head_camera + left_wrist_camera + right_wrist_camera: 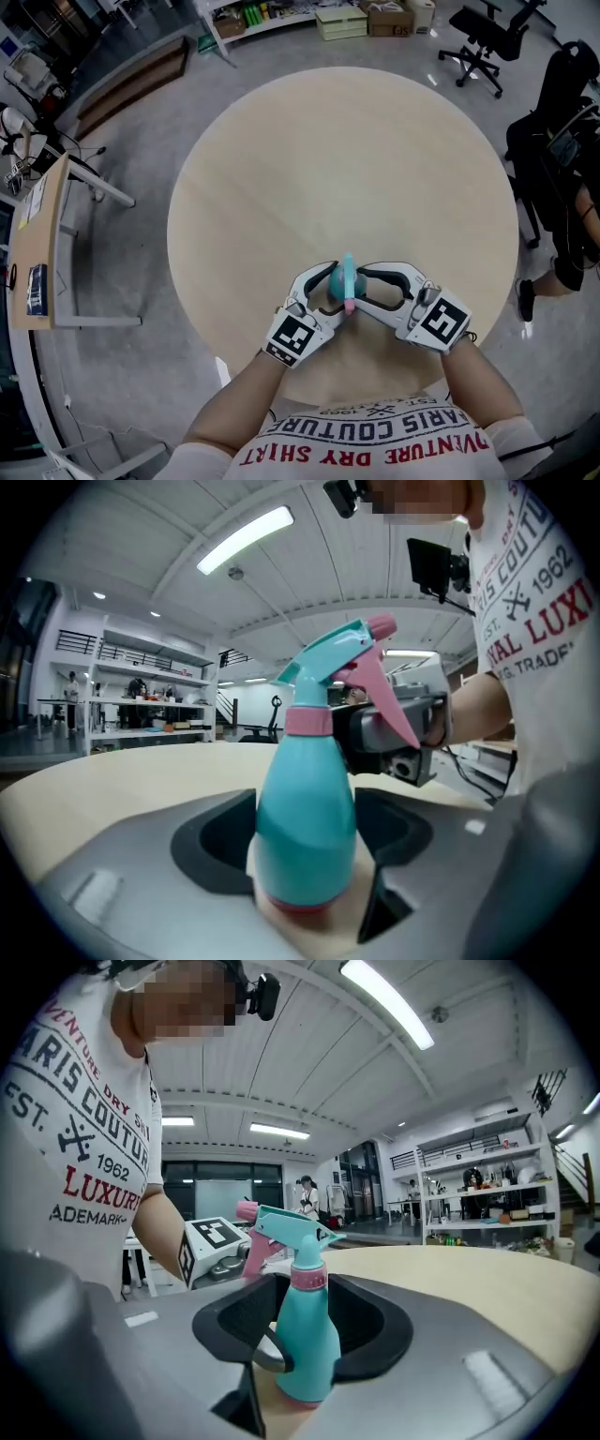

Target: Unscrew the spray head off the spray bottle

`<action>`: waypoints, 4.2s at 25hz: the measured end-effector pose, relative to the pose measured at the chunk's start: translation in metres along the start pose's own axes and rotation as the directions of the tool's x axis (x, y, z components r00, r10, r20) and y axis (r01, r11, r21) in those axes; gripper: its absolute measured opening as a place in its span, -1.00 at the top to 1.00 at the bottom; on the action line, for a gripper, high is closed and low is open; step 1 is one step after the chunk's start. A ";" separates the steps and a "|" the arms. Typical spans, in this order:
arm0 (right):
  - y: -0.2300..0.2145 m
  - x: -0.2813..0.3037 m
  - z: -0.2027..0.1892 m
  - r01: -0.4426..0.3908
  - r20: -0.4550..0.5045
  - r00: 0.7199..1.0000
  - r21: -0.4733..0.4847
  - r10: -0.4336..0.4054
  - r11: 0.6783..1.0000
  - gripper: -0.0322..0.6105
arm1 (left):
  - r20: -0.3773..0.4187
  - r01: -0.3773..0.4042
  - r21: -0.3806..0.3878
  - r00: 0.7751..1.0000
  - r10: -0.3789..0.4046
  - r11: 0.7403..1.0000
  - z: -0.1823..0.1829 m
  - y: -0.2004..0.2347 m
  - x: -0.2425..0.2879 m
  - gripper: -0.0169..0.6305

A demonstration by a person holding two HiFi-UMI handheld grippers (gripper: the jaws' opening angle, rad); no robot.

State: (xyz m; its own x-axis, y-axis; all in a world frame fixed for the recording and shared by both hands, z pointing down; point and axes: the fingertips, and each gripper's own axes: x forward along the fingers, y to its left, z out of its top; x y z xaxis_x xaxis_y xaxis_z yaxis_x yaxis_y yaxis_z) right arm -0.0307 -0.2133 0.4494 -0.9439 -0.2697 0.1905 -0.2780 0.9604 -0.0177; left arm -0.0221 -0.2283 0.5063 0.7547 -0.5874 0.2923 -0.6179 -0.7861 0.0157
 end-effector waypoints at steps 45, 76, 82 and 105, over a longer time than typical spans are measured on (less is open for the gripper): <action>0.006 -0.004 0.014 -0.139 -0.061 0.988 0.074 0.143 0.988 0.48 | -0.082 0.346 0.086 0.937 -0.339 0.934 -0.005 -0.019 -0.004 -0.06; 0.001 0.003 0.007 0.404 -0.105 0.913 0.119 -0.393 0.907 0.27 | -0.058 -0.345 -0.110 0.938 0.341 0.932 -0.002 0.004 0.002 -0.06; -0.006 0.005 0.005 0.432 -0.113 0.899 0.067 -0.424 0.899 0.52 | -0.053 -0.350 -0.113 0.937 0.346 0.930 -0.005 0.006 0.000 -0.06; 0.005 -0.007 0.009 -0.079 -0.034 0.996 0.112 0.083 0.991 0.26 | -0.027 0.252 -0.015 0.967 -0.252 0.968 -0.005 -0.017 -0.007 -0.06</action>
State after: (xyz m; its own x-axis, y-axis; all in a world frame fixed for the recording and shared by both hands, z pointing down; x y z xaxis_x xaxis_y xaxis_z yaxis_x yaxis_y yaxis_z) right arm -0.0275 -0.2073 0.4395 -0.9572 -0.1862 0.2216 -0.2207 0.9649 -0.1423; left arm -0.0181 -0.2098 0.5083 0.8798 -0.3647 0.3050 -0.4112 -0.9057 0.1031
